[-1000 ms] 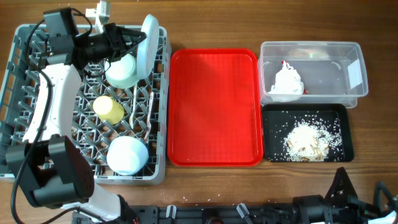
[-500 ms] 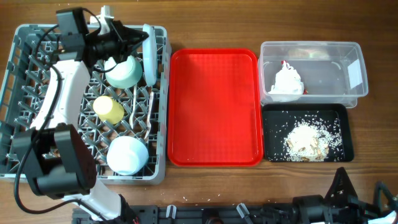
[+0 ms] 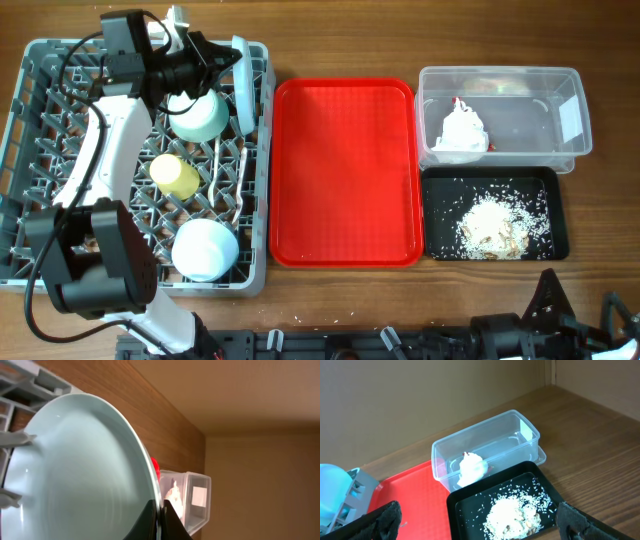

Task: Sort waste into correct bins and load items into the dishwasher rack

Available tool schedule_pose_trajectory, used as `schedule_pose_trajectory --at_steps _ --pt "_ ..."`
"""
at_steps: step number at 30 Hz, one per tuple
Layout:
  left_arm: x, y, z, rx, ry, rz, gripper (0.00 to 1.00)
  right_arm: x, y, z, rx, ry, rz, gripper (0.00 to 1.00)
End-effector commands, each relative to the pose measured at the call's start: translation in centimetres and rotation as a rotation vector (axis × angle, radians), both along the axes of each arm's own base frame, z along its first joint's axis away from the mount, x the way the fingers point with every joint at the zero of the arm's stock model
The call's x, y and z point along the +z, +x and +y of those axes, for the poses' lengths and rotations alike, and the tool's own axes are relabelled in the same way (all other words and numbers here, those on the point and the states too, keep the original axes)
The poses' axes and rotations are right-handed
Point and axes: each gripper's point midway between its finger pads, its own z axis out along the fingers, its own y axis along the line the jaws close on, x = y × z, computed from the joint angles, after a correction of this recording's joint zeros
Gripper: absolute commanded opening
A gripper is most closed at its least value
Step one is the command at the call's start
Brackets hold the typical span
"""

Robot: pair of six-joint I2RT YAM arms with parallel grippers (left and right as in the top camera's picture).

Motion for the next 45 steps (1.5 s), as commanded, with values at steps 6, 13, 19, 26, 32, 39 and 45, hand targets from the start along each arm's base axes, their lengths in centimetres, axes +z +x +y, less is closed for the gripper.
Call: schedule_pose_trajectory --at_steps 6,13,19,26,32,39,45 --pt "-0.4 0.3 0.4 -0.06 0.111 -0.123 0.04 0.2 -0.3 -0.3 -0.02 0.004 -0.018 1.0" --pt "-0.8 0.2 0.6 -0.091 0.151 -0.153 0.28 0.2 -0.3 -0.3 -0.02 0.004 -0.018 1.0" --pt "-0.4 0.5 0.8 -0.08 0.164 -0.176 0.62 0.2 -0.3 -0.3 -0.02 0.003 -0.018 1.0" --pt "4.3 -0.6 0.7 -0.071 0.178 -0.279 1.0 0.2 -0.3 -0.3 -0.02 0.003 -0.018 1.0" --pt "6.5 -1.2 0.6 -0.067 0.185 -0.333 1.0 0.2 -0.3 -0.3 -0.02 0.004 -0.018 1.0" --pt "6.5 -1.2 0.6 -0.037 0.139 -0.28 1.0 0.2 -0.3 -0.3 -0.02 0.003 -0.018 1.0" --pt "6.6 -1.2 0.6 -0.021 0.117 -0.258 1.0 0.2 -0.3 -0.3 -0.02 0.004 -0.018 1.0"
